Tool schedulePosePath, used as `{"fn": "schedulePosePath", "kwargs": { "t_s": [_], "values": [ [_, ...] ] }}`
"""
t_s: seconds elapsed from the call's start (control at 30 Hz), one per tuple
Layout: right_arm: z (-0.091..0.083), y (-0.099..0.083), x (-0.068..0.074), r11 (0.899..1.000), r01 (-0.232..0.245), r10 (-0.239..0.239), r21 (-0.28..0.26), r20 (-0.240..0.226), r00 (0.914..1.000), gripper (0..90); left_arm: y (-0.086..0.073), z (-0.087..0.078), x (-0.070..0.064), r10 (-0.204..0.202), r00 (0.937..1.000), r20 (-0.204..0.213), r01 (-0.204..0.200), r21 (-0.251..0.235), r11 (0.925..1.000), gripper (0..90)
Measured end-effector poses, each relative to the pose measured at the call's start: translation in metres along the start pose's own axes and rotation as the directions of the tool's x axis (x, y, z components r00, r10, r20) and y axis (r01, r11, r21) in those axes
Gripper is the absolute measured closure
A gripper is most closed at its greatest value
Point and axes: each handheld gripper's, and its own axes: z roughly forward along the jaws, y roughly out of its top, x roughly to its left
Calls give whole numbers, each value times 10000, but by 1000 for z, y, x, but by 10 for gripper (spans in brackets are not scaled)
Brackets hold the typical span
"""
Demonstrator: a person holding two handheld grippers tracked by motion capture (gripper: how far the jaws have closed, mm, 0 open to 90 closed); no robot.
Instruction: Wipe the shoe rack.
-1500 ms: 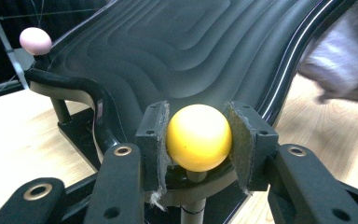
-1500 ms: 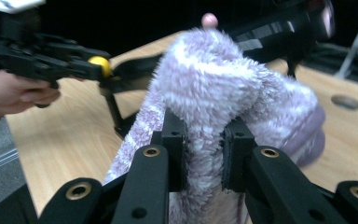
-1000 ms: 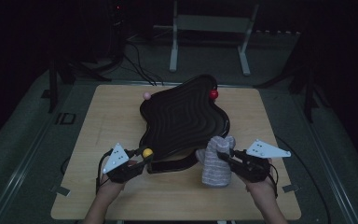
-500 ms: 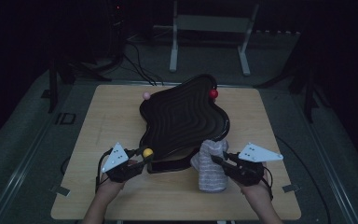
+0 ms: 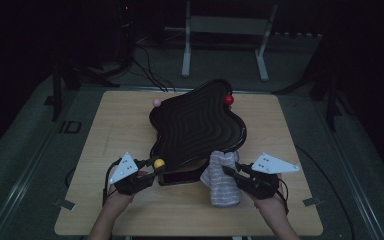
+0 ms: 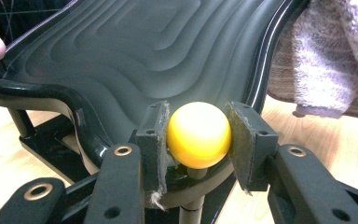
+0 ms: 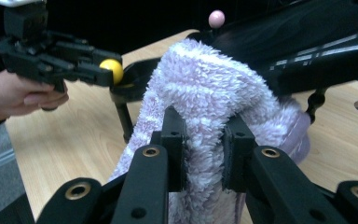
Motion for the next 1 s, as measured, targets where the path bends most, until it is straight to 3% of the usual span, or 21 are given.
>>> {"fn": "schedulePosePath", "kwargs": {
  "t_s": [0.1,0.4,1.0],
  "values": [
    [5,0,-2,9999,-148,147,-34,-37,9999,750,1,1,-1,16,10000,30,-17,28,10000,604],
    [26,-4,0,9998,182,-184,86,226,9996,751,1,3,-1,61,9999,145,-62,52,10000,604],
    [53,-8,11,9988,281,-276,397,-131,9995,750,2,3,-2,70,9996,284,-73,89,9999,603]
  ]
}}
